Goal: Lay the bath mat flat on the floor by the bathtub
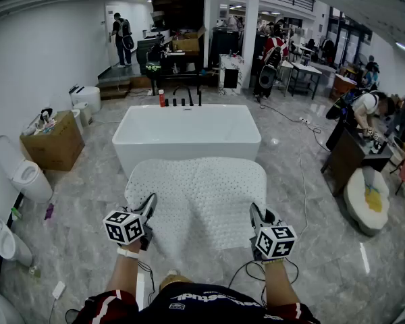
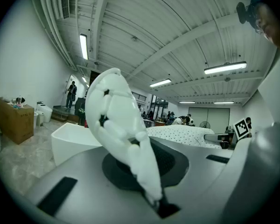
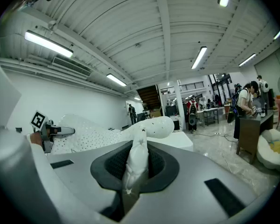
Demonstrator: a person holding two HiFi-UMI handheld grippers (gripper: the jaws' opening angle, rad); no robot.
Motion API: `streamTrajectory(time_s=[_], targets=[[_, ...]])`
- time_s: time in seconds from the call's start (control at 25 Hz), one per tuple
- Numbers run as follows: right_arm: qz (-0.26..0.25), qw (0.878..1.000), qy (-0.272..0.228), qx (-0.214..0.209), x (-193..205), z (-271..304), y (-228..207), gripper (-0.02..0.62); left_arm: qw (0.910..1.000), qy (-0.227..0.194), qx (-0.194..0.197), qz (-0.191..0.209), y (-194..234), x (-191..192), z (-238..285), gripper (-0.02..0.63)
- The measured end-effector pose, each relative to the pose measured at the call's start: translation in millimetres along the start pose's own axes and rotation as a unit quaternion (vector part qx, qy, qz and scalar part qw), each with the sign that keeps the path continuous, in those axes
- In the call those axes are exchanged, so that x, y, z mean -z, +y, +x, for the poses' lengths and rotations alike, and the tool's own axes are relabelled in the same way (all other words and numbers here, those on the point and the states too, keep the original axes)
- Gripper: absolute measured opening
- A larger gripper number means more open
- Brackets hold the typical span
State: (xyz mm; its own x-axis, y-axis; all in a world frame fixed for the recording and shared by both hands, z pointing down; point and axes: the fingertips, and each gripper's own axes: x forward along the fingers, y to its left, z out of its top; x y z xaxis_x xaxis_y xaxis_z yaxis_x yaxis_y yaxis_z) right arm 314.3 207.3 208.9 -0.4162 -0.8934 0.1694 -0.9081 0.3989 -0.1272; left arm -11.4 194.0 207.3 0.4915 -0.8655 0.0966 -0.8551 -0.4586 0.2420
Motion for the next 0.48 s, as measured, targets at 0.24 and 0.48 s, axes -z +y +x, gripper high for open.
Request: streamTrajectory(time_s=[0.24, 0.48], targets=[[0.002, 1.000, 0.002, -0.006, 1.6, 2.7, -2.8, 0.044, 1.0000, -0.001, -0.005, -0.001, -1.8, 2.1, 2.9, 0.023], [0.008, 1.000, -0.003, -0.011, 2.4, 3.8, -1.6, 0.044, 1.0000, 0.004, -0.003, 0.005, -5.4, 0.7, 2.6, 0.023]])
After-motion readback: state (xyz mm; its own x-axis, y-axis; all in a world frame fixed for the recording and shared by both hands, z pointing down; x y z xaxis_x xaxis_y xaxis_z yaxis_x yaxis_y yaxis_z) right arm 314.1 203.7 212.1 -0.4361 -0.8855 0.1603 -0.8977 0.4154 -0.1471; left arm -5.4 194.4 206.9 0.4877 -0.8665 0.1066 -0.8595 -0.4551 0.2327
